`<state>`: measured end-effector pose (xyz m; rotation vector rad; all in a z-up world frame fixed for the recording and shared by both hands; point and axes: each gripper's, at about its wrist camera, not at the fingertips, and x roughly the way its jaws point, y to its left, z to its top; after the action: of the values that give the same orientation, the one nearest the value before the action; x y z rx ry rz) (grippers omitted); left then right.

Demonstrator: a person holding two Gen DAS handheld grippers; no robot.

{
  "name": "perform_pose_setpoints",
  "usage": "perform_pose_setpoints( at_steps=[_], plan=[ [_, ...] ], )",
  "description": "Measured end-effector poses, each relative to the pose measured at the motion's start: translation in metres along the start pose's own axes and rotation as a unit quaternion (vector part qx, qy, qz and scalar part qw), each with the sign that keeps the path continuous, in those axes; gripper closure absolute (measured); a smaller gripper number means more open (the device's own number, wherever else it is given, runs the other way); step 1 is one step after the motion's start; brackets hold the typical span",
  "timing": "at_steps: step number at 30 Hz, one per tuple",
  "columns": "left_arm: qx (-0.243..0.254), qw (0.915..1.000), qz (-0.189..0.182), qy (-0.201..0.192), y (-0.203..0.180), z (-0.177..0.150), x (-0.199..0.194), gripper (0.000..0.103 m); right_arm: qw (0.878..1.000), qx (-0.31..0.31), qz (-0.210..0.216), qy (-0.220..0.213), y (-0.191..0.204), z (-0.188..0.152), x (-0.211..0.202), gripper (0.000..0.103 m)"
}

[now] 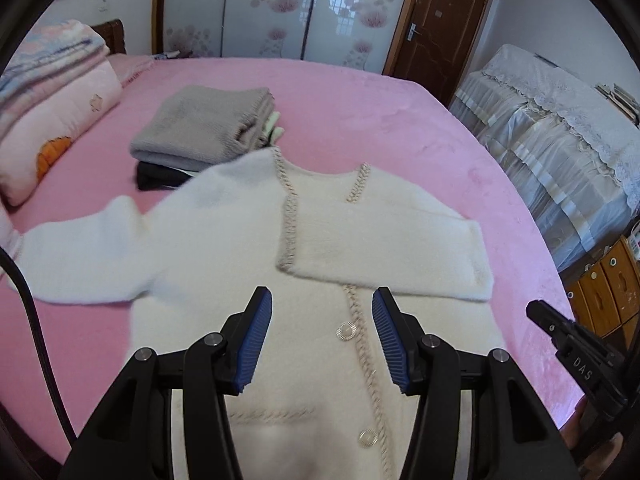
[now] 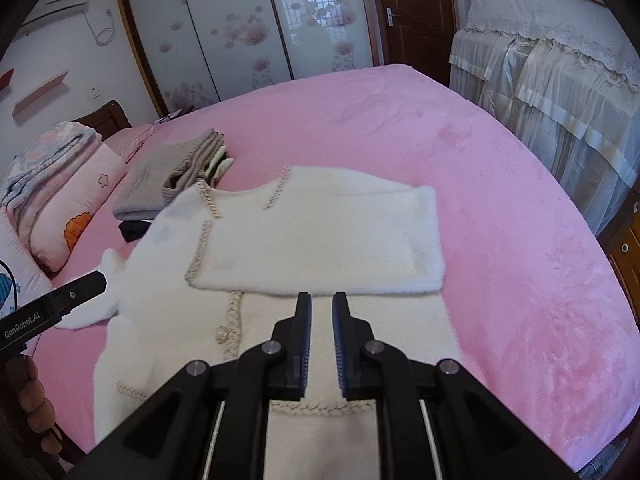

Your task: Fold large clothes

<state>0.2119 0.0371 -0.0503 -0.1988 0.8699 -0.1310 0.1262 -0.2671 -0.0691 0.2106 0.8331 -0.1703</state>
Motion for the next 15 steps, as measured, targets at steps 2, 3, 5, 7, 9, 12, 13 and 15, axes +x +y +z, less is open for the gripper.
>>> perform_pose_setpoints(
  at_steps=[2, 3, 5, 7, 9, 12, 13, 15],
  plan=[
    [-0.001, 1.0000, 0.007, -0.004, 0.011, -0.007, -0.019, 0.052, 1.000, -0.010, 0.008, -0.008, 0.017, -0.003, -0.014, 0.086],
    [-0.003, 0.9999, 0.011, -0.004, 0.018, -0.011, -0.029, 0.052, 1.000, -0.015, 0.015, -0.012, 0.027, -0.005, -0.021, 0.080],
    [-0.007, 0.9999, 0.015, -0.004, 0.033, -0.017, -0.043, 0.052, 0.999, -0.025, 0.027, -0.020, 0.045, -0.008, -0.033, 0.075],
    [-0.012, 0.9996, 0.025, -0.008, 0.052, -0.024, -0.059, 0.052, 0.998, -0.039, 0.039, -0.025, 0.066, -0.012, -0.042, 0.075],
    [-0.017, 0.9990, 0.038, -0.012, 0.073, -0.029, -0.072, 0.052, 0.997, -0.053, 0.051, -0.027, 0.086, -0.016, -0.047, 0.075],
    [-0.028, 0.9979, 0.057, -0.014, 0.113, -0.036, -0.085, 0.052, 0.995, -0.070, 0.071, -0.025, 0.119, -0.022, -0.048, 0.075],
    [-0.034, 0.9972, 0.066, -0.014, 0.129, -0.038, -0.089, 0.052, 0.994, -0.076, 0.080, -0.023, 0.131, -0.024, -0.047, 0.075],
    [-0.046, 0.9954, 0.083, -0.013, 0.159, -0.041, -0.093, 0.052, 0.992, -0.087, 0.087, -0.021, 0.154, -0.028, -0.043, 0.075]
  ],
)
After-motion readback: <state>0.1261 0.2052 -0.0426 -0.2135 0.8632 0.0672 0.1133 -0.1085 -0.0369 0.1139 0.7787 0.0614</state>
